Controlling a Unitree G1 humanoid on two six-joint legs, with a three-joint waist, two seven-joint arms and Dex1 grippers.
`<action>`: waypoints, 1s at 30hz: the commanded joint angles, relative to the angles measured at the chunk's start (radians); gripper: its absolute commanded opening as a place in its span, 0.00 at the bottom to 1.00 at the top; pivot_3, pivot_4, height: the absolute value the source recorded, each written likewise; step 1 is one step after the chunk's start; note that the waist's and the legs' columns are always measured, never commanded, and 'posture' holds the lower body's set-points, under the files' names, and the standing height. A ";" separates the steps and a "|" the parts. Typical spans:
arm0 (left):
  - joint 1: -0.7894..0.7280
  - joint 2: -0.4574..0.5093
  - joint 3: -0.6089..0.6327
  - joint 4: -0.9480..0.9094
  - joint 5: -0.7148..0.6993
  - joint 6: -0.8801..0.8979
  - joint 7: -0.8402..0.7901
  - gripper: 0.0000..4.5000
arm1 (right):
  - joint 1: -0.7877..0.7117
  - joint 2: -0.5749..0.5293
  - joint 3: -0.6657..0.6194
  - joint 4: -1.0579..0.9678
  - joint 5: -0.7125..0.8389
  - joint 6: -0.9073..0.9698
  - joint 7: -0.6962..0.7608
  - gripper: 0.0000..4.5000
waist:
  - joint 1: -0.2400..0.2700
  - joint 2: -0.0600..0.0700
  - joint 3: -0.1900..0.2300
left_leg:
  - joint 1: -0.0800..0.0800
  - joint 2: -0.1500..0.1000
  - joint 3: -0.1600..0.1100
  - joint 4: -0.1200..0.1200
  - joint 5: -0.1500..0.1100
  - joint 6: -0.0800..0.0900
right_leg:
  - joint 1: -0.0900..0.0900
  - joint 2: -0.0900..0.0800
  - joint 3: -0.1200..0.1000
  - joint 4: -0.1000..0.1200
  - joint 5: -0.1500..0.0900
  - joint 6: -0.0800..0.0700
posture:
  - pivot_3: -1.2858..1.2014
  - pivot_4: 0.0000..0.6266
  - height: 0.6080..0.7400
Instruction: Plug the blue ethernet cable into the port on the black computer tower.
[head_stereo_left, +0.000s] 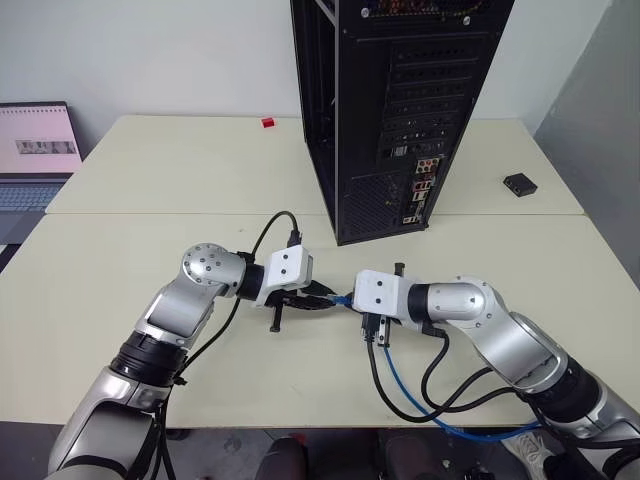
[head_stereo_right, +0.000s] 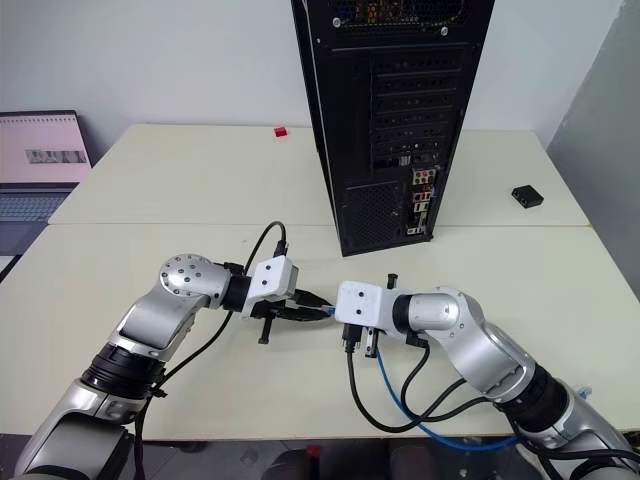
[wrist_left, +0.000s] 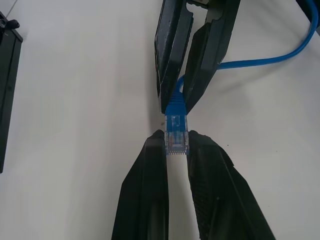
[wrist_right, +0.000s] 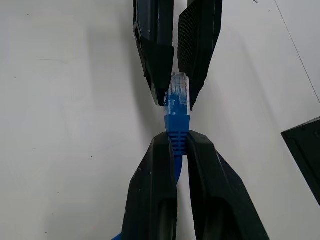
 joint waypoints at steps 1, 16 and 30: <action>-0.003 0.001 0.007 0.006 0.015 -0.045 0.007 0.06 | -0.007 0.010 -0.018 -0.016 0.006 -0.011 0.015 0.01 | 0.000 0.000 0.000 | 0.000 0.000 0.000 0.000 0.000 0.000 | 0.000 0.000 0.000 0.000 0.000 0.000 | 0.52 0.24 1.00; 0.032 -0.066 0.063 0.218 0.182 -0.752 0.254 0.06 | 0.112 0.000 -0.481 -0.115 0.409 0.201 0.108 0.86 | 0.018 0.000 0.000 | 0.000 0.000 0.000 0.000 0.000 0.000 | 0.000 -0.001 0.000 0.000 0.000 0.000 | 0.52 0.24 1.00; 0.047 -0.058 0.124 0.301 0.393 -1.317 0.615 0.06 | 0.061 0.177 -0.651 0.028 0.769 0.472 -0.005 0.86 | 0.021 0.000 0.000 | 0.000 0.000 0.001 0.000 0.000 0.000 | 0.000 -0.001 0.000 0.000 0.002 0.000 | 0.52 0.24 1.00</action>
